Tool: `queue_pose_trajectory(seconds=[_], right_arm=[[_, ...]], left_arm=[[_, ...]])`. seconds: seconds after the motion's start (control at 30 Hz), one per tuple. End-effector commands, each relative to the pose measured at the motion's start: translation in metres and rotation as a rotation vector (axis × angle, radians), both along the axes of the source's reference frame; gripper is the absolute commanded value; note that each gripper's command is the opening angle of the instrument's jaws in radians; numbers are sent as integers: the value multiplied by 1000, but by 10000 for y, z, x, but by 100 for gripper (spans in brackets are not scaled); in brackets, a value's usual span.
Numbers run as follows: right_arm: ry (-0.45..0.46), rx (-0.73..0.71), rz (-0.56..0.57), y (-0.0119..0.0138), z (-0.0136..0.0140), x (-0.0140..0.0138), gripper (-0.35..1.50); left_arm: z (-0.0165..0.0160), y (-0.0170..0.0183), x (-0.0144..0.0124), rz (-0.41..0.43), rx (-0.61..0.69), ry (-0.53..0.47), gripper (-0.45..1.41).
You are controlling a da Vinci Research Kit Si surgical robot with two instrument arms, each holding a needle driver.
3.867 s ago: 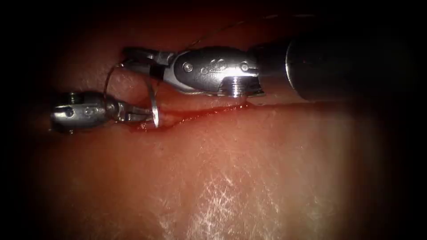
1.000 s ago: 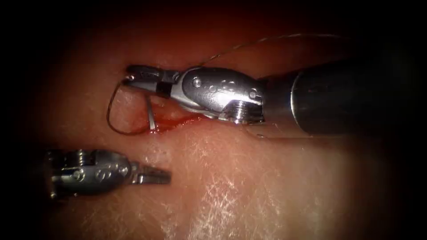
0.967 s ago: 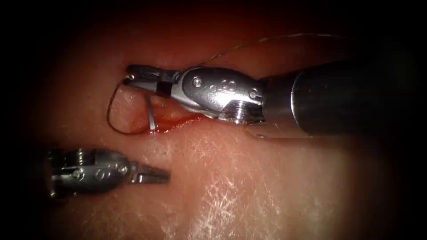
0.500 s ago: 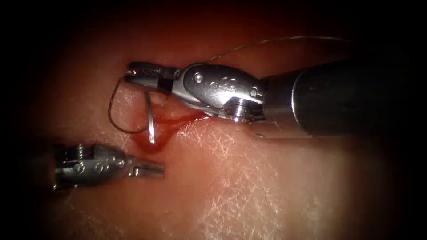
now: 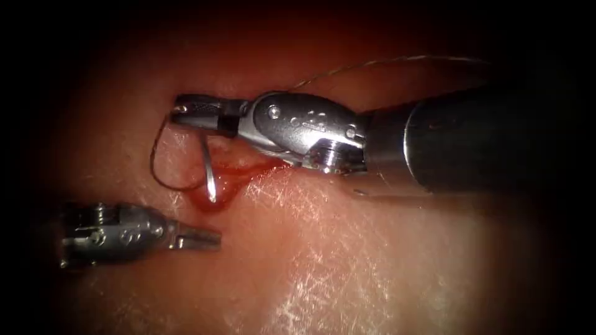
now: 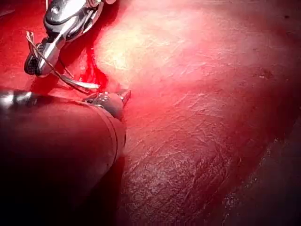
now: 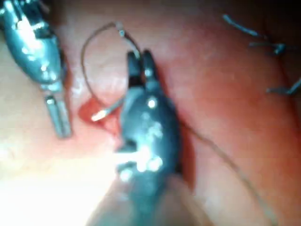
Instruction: Wound Closure
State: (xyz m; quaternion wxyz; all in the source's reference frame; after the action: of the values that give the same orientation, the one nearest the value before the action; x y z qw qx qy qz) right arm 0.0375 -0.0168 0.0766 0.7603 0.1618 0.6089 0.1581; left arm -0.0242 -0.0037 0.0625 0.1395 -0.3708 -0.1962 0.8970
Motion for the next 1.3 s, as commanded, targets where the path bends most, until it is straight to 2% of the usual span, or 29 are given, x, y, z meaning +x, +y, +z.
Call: queue_pose_trajectory(seconds=[0.03,0.43,0.87,1.3], right_arm=[[3,0,-13,-4,5,7,-35],[-8,37,-92,-4,5,7,-35],[10,117,-175,-11,11,17,-35],[4,306,-202,-10,21,22,-35]], left_arm=[[7,-3,-3,5,1,-4,-35],[9,-12,26,11,-8,-2,-35],[13,-13,26,7,-7,0,-33],[14,-12,26,8,-7,0,-33]])
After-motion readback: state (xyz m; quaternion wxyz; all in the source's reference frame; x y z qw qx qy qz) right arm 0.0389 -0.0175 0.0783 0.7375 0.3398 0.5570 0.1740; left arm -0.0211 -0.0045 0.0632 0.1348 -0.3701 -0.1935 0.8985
